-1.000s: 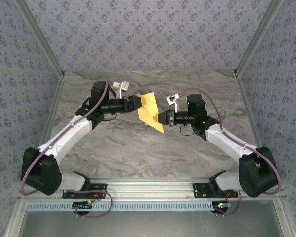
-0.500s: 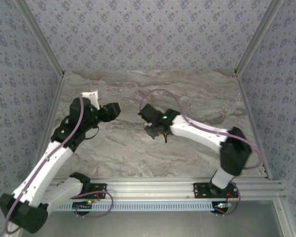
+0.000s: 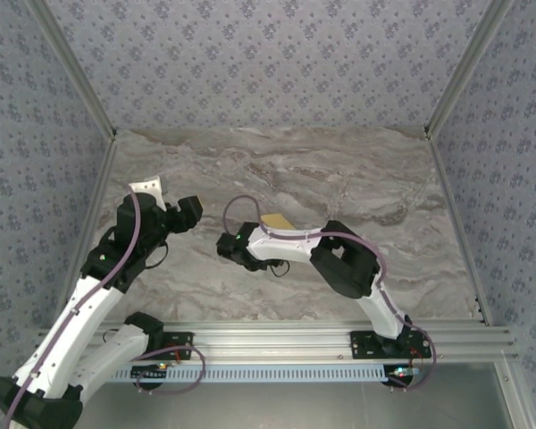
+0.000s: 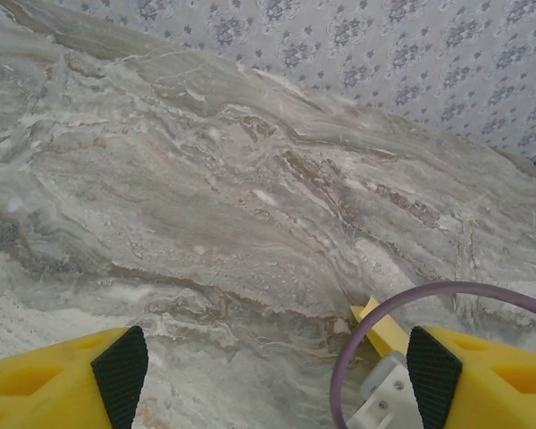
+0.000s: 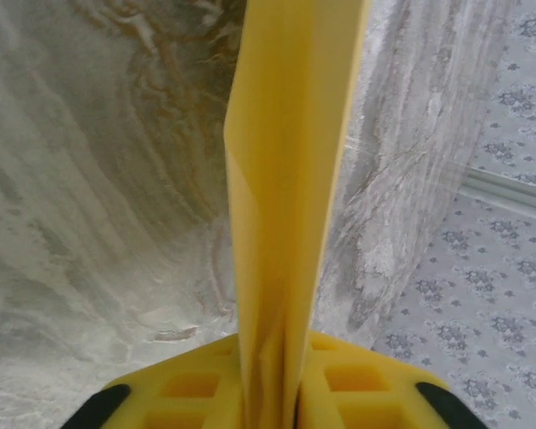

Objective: Fold a paper plane with a square sheet of paper (fold left side to right side)
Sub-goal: Turn over the paper at the center of the table.

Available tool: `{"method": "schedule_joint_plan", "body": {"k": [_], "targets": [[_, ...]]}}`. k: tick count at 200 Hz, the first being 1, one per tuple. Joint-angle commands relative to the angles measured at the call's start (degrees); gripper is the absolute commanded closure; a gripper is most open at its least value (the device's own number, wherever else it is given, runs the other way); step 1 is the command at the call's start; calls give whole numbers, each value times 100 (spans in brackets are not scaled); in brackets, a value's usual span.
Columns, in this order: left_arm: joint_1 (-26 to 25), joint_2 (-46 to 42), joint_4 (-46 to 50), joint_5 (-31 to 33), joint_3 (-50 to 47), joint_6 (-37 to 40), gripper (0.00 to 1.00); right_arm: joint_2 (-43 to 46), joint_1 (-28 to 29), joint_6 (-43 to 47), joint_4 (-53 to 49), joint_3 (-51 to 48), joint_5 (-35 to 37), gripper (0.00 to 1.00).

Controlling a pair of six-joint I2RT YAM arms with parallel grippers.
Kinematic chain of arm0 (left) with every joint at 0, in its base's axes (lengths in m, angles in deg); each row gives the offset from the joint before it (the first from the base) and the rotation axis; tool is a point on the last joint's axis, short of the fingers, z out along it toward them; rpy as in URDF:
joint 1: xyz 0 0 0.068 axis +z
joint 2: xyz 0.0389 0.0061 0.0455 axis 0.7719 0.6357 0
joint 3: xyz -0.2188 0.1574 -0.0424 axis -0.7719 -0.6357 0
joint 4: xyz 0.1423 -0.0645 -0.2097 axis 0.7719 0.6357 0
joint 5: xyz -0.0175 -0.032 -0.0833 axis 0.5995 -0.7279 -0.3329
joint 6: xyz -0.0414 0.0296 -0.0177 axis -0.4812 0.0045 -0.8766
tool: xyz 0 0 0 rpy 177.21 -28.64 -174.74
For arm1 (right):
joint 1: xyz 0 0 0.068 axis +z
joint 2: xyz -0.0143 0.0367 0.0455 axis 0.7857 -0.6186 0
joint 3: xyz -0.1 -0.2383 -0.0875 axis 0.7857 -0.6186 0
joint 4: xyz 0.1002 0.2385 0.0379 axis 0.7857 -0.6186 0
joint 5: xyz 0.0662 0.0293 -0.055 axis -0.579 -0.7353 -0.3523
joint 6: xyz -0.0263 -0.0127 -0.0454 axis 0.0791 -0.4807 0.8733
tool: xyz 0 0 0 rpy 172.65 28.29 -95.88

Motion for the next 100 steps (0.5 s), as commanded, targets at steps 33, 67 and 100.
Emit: {"method": "schedule_joint_plan", "body": {"k": [33,67,100], "targets": [[65,380,-67,-412,-38,-91,17,502,249,133,386,-176,-1475,58],[113,1005,-754,-1445,-398,-618,16,1884,196,15,1205,-949,-2696,29],[107,1392,-2467,-2334,-1187,-1549,17,3450,-456,-402,2261,-1986,-3882,15]]}}
